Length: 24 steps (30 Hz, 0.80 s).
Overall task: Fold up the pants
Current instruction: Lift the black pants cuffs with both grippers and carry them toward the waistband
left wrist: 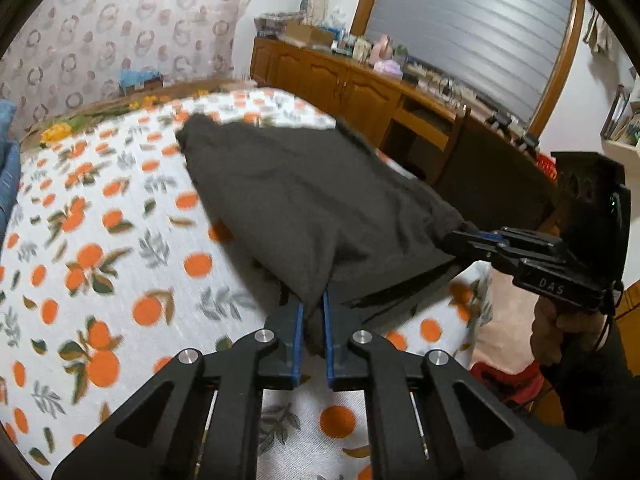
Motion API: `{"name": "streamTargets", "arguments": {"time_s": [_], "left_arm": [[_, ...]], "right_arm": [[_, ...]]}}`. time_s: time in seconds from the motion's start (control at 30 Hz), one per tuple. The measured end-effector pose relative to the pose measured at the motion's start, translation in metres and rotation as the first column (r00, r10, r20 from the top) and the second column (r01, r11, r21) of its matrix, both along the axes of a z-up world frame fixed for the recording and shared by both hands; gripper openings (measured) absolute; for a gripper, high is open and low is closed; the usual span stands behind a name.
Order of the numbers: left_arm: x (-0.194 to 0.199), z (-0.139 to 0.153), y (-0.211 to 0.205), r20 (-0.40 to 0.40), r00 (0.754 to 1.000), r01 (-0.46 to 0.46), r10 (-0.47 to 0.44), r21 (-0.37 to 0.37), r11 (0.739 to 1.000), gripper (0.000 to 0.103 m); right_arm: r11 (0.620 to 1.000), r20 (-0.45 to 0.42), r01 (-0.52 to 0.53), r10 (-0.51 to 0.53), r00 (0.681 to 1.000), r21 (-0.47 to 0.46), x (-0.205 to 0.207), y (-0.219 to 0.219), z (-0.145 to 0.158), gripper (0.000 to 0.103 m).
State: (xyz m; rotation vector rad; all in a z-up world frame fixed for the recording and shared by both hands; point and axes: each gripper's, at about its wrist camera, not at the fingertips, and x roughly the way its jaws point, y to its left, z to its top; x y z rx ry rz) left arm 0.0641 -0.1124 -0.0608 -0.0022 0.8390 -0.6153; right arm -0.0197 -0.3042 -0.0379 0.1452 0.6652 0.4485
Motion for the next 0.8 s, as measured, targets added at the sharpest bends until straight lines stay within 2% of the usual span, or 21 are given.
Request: {"name": "streamTargets", "arguments": {"time_s": [0.33,0.63,0.8], "left_arm": [[0.001,0.085,0.023,0.173,0.984,-0.024,0.036,-0.072,0.997,0.008],[-0.009,0.155,0.054,0.304,0.948,-0.058,0.089,-0.11,0.992,0.008],[-0.007,0.174,0.068,0.343,0.931,-0.097,0.124,-0.094,0.991,0.008]], "right_arm": [[0.999,0.191,-0.037,0.04,0.981,-0.02,-0.002,0.011,0.076,0.008],[0.993,0.351,-0.101,0.118,0.929,-0.066,-0.012,0.031,0.146,0.008],[0.984,0.403,-0.151,0.176,0.898,-0.092,-0.012,0.048,0.167,0.008]]}}
